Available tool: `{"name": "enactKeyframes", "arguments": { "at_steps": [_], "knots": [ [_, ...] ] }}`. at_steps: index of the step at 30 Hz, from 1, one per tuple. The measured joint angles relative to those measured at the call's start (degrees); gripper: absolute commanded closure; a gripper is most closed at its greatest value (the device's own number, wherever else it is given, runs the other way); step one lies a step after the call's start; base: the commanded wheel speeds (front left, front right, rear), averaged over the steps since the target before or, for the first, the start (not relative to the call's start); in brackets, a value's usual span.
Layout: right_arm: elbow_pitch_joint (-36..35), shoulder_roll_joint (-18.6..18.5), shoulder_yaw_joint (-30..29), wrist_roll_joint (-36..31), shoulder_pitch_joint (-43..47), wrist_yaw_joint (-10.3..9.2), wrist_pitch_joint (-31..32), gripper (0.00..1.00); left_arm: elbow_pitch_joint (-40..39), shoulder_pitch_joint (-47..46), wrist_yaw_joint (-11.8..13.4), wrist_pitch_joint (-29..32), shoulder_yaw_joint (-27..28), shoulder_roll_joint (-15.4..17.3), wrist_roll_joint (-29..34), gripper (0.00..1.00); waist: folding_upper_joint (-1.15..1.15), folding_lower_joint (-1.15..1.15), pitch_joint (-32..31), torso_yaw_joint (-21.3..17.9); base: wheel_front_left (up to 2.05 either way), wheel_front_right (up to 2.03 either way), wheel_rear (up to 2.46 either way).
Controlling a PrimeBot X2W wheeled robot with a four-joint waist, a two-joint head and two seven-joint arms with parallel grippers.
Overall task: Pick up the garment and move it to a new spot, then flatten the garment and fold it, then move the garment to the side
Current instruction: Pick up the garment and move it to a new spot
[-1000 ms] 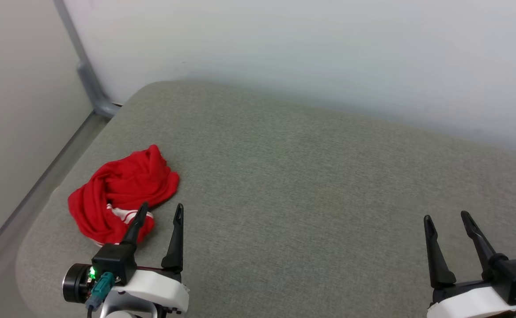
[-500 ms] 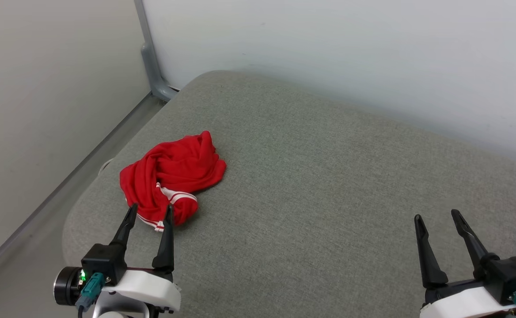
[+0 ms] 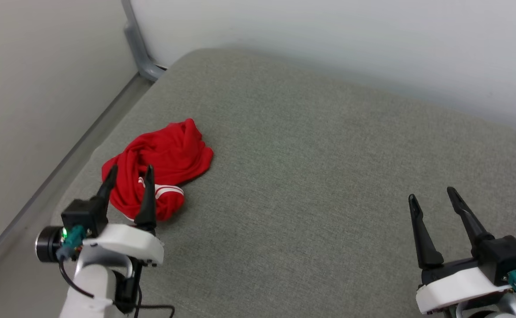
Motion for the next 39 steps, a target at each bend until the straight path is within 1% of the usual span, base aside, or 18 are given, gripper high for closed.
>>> {"name": "enactKeyframes", "arguments": {
  "at_steps": [3,7,10,15,20,22,24,26,30,31,32,33,34,36,39],
  "knots": [
    [-1.1,0.0,0.0,-1.1,-1.4,0.0,1.1,0.0,4.3,-6.3,-0.5,1.2,0.2,2.1,-1.0,0.0,0.0,0.0,2.5,-1.3,0.0,0.0,0.0],
    [-2.0,0.0,0.0,-2.4,-3.3,0.0,2.2,0.0,8.1,-14.8,-1.0,6.1,-1.4,5.7,-3.1,0.0,0.0,0.0,6.1,-3.1,0.0,0.0,0.0],
    [-2.8,0.0,-0.1,-3.0,-5.0,0.0,2.7,0.0,10.0,-20.7,-1.3,11.6,-2.8,8.5,-5.8,0.0,0.0,0.0,9.1,-4.6,0.0,0.0,0.0],
    [-3.0,0.0,0.0,-3.5,-7.4,0.0,2.8,0.0,13.3,-27.8,-1.3,25.1,-7.8,14.5,-13.3,0.0,0.0,0.01,14.0,-6.9,0.0,0.0,0.0],
    [-2.3,0.0,0.4,-3.5,-9.8,-0.01,2.3,0.0,17.3,-31.3,-1.3,40.2,-12.3,20.4,-22.0,0.0,0.0,0.01,18.0,-9.2,0.0,0.0,0.0],
    [-1.8,0.0,0.7,-3.5,-10.7,0.0,1.9,0.0,19.4,-31.6,-1.4,46.1,-13.7,22.0,-25.3,0.0,0.0,0.01,19.2,-10.1,0.0,0.0,0.0],
    [-1.5,0.0,0.9,-3.4,-11.4,0.0,1.6,0.0,21.7,-31.6,-1.4,50.2,-14.2,23.4,-27.5,0.0,0.0,0.0,20.2,-11.0,0.0,0.0,0.0],
    [-1.2,0.0,1.0,-3.3,-12.1,0.0,1.3,0.0,23.9,-31.6,-1.4,52.5,-14.3,24.6,-28.7,0.0,0.0,0.01,21.2,-11.7,0.0,0.0,0.0],
    [-0.4,0.0,1.0,-3.1,-12.9,-0.01,0.8,0.0,28.0,-33.1,-1.5,55.9,-14.4,25.0,-29.9,0.0,0.0,0.0,22.7,-12.6,0.0,0.0,0.0],
    [-0.3,0.0,1.0,-3.1,-13.0,0.0,0.8,0.0,28.9,-33.5,-1.4,56.3,-14.3,24.9,-30.4,0.02,0.0,0.0,22.9,-12.7,0.0,0.0,0.0],
    [-0.1,0.0,1.0,-3.1,-13.1,0.0,0.8,0.0,29.7,-33.9,-1.4,56.5,-14.3,24.7,-30.6,0.43,0.0,0.0,23.1,-12.9,0.0,0.0,0.0],
    [0.1,0.0,1.0,-3.1,-13.4,0.0,0.6,0.0,30.5,-34.3,-1.3,56.9,-14.2,24.5,-30.8,0.64,0.0,-0.01,23.2,-13.0,0.0,0.0,0.0],
    [0.2,0.0,1.0,-3.0,-13.6,0.0,0.5,0.0,31.2,-34.6,-1.3,56.9,-14.2,24.4,-31.0,1.0,0.0,-0.01,23.2,-13.0,0.0,0.0,0.0],
    [0.4,0.0,0.9,-2.9,-14.1,-0.01,0.3,0.0,32.3,-34.9,-1.3,56.3,-14.2,24.2,-31.1,1.0,0.0,-0.01,23.0,-13.1,0.0,0.0,0.0],
    [0.7,0.0,0.9,-2.7,-14.2,0.0,-0.5,0.0,33.5,-34.9,-1.2,52.8,-15.1,24.1,-29.9,1.0,0.0,-0.01,22.2,-12.9,0.0,0.0,0.0]
  ]
}}
